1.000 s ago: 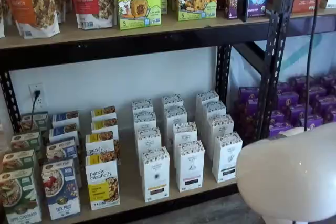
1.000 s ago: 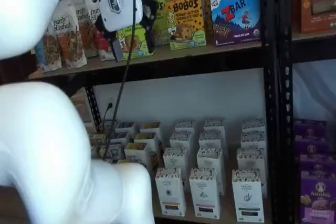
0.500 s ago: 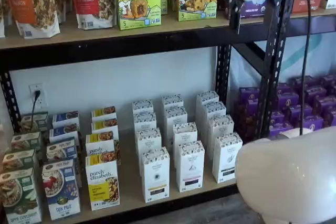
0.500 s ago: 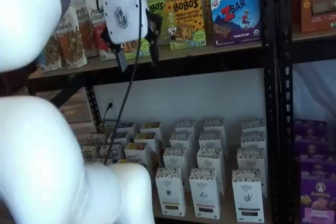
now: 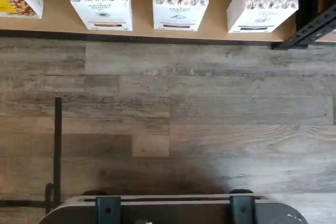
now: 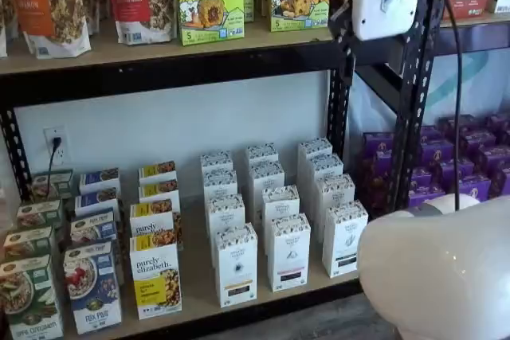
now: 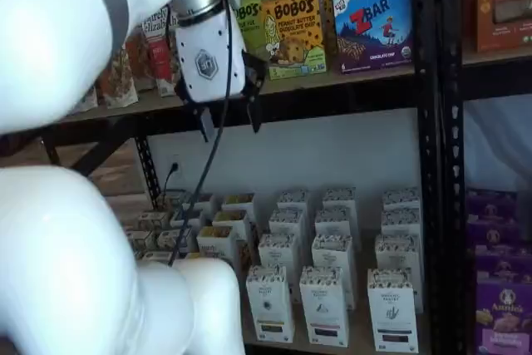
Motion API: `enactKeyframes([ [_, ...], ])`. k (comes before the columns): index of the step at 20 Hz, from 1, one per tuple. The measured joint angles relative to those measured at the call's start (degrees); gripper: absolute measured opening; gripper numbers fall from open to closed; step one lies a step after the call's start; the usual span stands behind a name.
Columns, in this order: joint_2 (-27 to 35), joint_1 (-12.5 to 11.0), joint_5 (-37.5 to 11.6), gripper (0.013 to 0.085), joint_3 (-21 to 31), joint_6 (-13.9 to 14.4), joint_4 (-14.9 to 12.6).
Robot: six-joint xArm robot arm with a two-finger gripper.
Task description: Pick up the white box with a yellow strip in the middle, on the bottom shelf, the fourth box from the left
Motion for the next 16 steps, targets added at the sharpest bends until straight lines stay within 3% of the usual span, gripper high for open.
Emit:
enactKeyframes([
  [5, 0.59, 1.21, -3.44, 0.085, 3.78, 1.43, 0.65],
  [16, 3.04, 5.31, -17.32, 0.085, 14.04, 6.12, 0.91],
])
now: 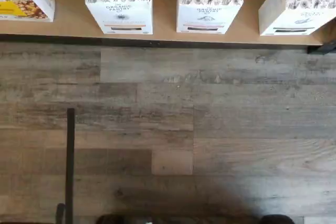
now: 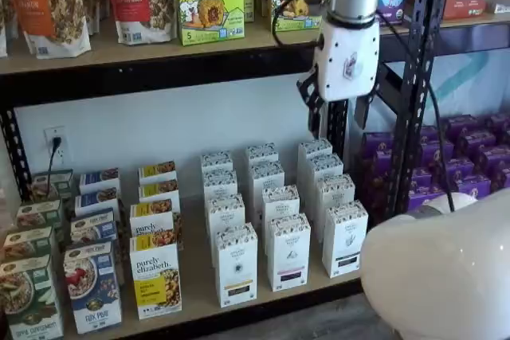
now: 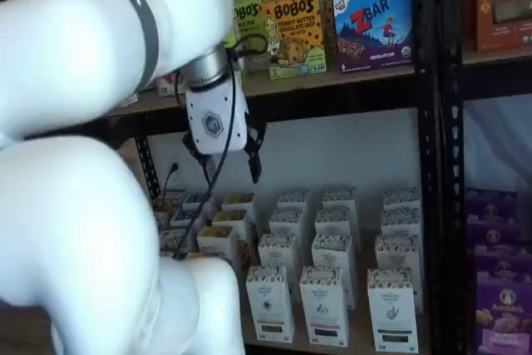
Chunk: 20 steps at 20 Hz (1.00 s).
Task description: Pick up the white box with a yellow strip in the middle, on the bottom shelf, the fourth box from the left
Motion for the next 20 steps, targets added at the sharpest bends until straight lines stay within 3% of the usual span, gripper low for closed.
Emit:
enactKeyframes([
  [8, 4.1, 1.62, -9.04, 0.085, 5.13, 2.9, -2.74],
  [11, 6.14, 1.44, -12.16, 0.085, 6.58, 2.59, -1.73],
  [20, 16.39, 1.77, -30.1, 0.085, 11.6, 2.11, 0.78],
])
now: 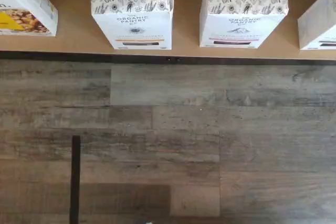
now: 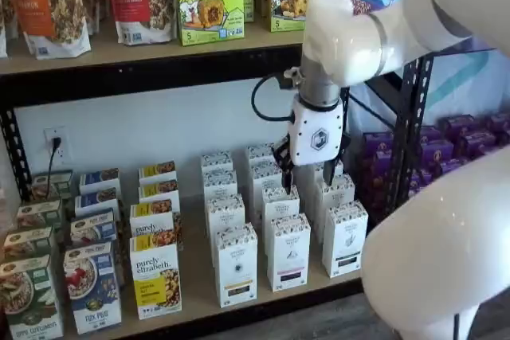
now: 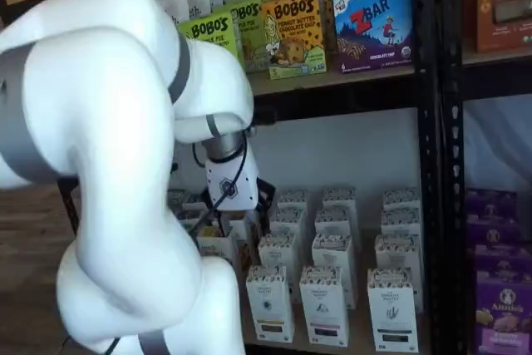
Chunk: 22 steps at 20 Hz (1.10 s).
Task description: Pick up the white box with a yellow strip in the middle, on the bottom shelf, the fourth box from the left
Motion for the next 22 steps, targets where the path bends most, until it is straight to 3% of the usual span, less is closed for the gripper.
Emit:
enactKeyframes([
  [8, 9.22, 0.12, -8.95, 0.085, -0.46, 2.08, -2.5],
  [15, 16.04, 0.44, -15.18, 0.085, -1.58, 2.65, -2.63],
  [20, 20.8, 1.05, -19.67, 0.085, -2.46, 5.91, -5.56],
  [22, 22.83, 1.26, -21.49, 0.085, -3.01, 8.26, -7.9],
])
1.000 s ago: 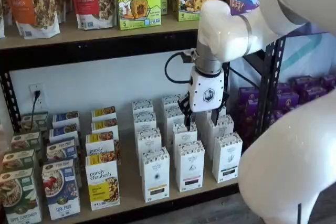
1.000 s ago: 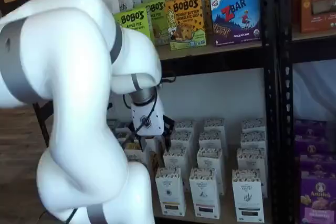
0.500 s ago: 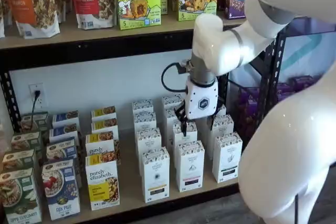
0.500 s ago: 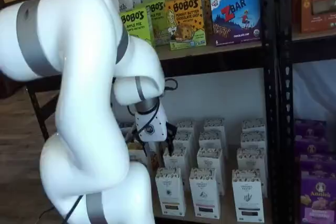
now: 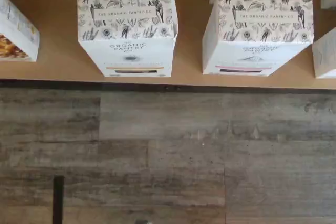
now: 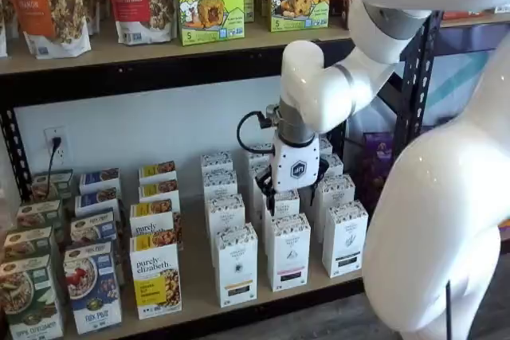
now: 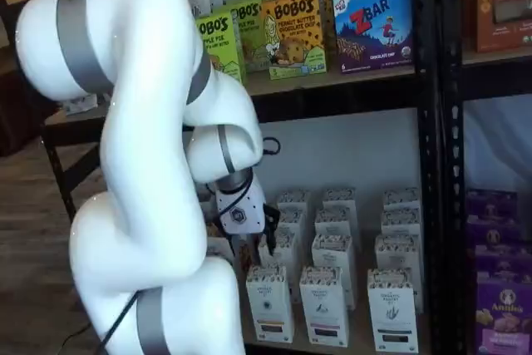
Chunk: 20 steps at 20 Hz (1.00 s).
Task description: Pick up the white box with a yellow strip in the middle, on the bottom shelf, the fourth box from the left
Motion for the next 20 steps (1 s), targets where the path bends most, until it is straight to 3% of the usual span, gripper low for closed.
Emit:
enactKeyframes([
  [3, 2.24, 0.25, -1.82, 0.085, -0.73, 1.53, -1.33],
  [13, 11.55, 0.92, -9.14, 0.085, -4.09, 2.64, -1.49],
  [17, 16.0, -0.1, -11.21, 0.085, -6.23, 5.95, -5.8],
  [20, 18.55, -0.9, -13.15, 0.085, -7.34, 5.45, -6.08],
])
